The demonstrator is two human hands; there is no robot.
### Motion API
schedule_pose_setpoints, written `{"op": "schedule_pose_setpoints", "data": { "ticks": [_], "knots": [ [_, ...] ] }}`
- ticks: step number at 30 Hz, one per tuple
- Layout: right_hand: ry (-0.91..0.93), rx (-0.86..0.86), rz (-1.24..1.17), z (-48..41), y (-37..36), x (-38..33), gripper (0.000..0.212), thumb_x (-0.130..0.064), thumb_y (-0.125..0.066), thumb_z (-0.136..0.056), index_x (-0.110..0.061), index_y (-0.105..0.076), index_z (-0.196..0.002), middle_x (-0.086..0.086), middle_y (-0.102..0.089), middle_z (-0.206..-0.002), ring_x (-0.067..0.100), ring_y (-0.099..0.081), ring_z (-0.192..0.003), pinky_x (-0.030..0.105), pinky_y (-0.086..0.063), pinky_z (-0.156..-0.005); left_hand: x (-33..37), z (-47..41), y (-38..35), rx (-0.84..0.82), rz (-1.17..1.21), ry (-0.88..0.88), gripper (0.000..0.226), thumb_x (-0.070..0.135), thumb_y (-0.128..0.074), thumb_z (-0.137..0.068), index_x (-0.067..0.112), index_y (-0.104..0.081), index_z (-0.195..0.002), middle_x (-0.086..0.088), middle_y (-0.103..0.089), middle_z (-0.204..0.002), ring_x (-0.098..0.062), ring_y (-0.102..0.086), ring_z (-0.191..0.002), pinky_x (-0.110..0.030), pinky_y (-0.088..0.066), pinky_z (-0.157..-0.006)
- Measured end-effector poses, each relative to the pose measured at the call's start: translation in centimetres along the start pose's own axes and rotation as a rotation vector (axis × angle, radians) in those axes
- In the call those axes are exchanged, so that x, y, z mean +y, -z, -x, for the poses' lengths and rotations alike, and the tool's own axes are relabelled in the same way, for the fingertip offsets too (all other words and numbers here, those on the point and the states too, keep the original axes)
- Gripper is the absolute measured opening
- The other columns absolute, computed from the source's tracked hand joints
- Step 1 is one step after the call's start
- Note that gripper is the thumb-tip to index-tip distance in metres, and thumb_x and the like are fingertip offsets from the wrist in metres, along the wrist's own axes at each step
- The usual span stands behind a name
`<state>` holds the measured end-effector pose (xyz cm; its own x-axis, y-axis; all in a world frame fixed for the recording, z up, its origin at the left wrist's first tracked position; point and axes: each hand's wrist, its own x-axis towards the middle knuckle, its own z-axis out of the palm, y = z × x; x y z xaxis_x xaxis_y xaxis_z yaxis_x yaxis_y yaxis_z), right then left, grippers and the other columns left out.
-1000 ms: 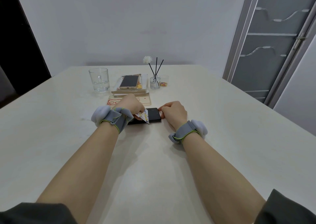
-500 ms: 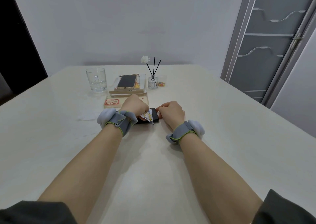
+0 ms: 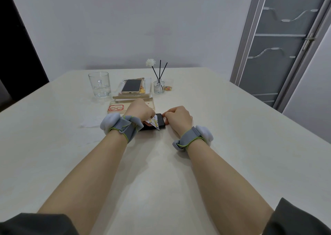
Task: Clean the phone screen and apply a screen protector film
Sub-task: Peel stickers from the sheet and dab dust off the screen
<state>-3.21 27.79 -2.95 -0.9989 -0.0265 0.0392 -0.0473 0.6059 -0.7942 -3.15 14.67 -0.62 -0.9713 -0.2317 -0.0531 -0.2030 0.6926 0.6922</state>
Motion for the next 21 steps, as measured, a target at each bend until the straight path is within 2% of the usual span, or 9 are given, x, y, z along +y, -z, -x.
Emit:
{"op": "schedule_pose_setpoints", "data": {
  "ticks": [4,8,14,21],
  "knots": [
    [0.0,0.001,0.005,-0.1,0.0,0.0,0.03,-0.011,-0.051,-0.082,-0.018,-0.077,-0.094,0.008,-0.075,-0.093,0.027,-0.062,-0.102,0.04,-0.036,-0.105,-0.1,0.0,-0.3,0.0,-0.002,0.003,0.016,0.0,-0.054,-0.081,0.012,-0.044,-0.079,-0.011,-0.044,-0.082,-0.018,-0.04,-0.078,-0.032,-0.033,-0.069],
    [0.002,0.0,0.001,-0.1,0.0,0.0,0.03,-0.011,-0.051,-0.081,-0.018,-0.077,-0.094,0.008,-0.075,-0.092,0.027,-0.062,-0.101,0.04,-0.036,-0.104,-0.1,-0.1,-0.4,0.024,0.061,0.009,0.033,-0.001,-0.056,-0.08,0.019,-0.036,-0.063,-0.01,-0.044,-0.086,-0.018,-0.043,-0.08,-0.035,-0.039,-0.071],
    [-0.003,-0.001,-0.033,0.0,0.0,0.1,0.029,-0.01,-0.051,-0.079,-0.015,-0.077,-0.089,0.005,-0.075,-0.081,0.024,-0.063,-0.097,0.04,-0.036,-0.103,-0.2,-0.2,0.6,0.02,-0.001,0.014,0.012,0.0,-0.055,-0.081,0.007,-0.045,-0.078,-0.013,-0.046,-0.082,-0.02,-0.044,-0.077,-0.034,-0.037,-0.07],
    [0.001,-0.001,-0.029,0.0,0.0,0.1,0.028,-0.012,-0.052,-0.081,-0.016,-0.077,-0.09,0.006,-0.076,-0.085,0.025,-0.063,-0.098,0.04,-0.037,-0.104,0.1,0.1,0.3,-0.026,-0.05,0.001,0.015,-0.001,-0.052,-0.084,0.008,-0.04,-0.08,-0.012,-0.044,-0.085,-0.018,-0.04,-0.08,-0.032,-0.033,-0.071]
  ]
}}
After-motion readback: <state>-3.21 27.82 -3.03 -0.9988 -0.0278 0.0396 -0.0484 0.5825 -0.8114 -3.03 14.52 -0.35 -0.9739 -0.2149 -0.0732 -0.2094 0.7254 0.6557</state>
